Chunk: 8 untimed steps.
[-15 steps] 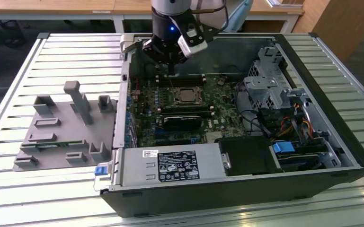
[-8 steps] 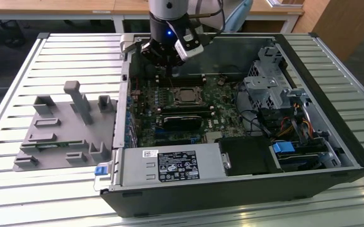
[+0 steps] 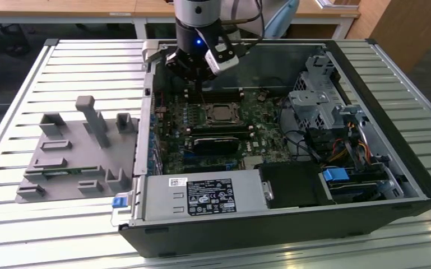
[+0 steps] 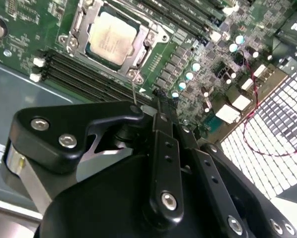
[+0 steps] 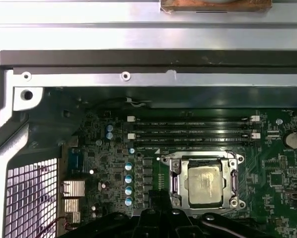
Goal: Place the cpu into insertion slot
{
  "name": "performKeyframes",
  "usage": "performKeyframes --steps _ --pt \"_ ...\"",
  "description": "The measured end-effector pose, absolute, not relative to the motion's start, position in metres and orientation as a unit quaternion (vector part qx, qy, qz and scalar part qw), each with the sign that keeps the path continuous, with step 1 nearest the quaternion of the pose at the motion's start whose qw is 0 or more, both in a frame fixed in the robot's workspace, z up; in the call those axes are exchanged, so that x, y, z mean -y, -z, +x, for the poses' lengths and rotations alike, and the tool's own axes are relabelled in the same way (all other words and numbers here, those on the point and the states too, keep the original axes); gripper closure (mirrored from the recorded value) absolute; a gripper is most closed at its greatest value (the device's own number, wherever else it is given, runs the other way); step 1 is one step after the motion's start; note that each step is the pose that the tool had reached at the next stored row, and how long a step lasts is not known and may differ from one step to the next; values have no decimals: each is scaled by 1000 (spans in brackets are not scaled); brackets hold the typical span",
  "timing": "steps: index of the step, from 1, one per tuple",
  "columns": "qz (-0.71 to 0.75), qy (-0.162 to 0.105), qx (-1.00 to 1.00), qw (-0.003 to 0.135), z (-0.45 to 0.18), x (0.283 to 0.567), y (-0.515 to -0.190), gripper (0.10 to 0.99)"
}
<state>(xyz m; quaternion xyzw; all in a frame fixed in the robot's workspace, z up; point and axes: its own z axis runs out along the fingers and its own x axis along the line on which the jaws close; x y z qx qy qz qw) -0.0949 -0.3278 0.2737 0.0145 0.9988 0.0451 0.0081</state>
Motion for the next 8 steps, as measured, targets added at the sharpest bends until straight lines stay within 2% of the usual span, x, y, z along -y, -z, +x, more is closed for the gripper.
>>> performKeyframes --steps 8 --pt "14 -45 -999 8 -98 322 -269 980"
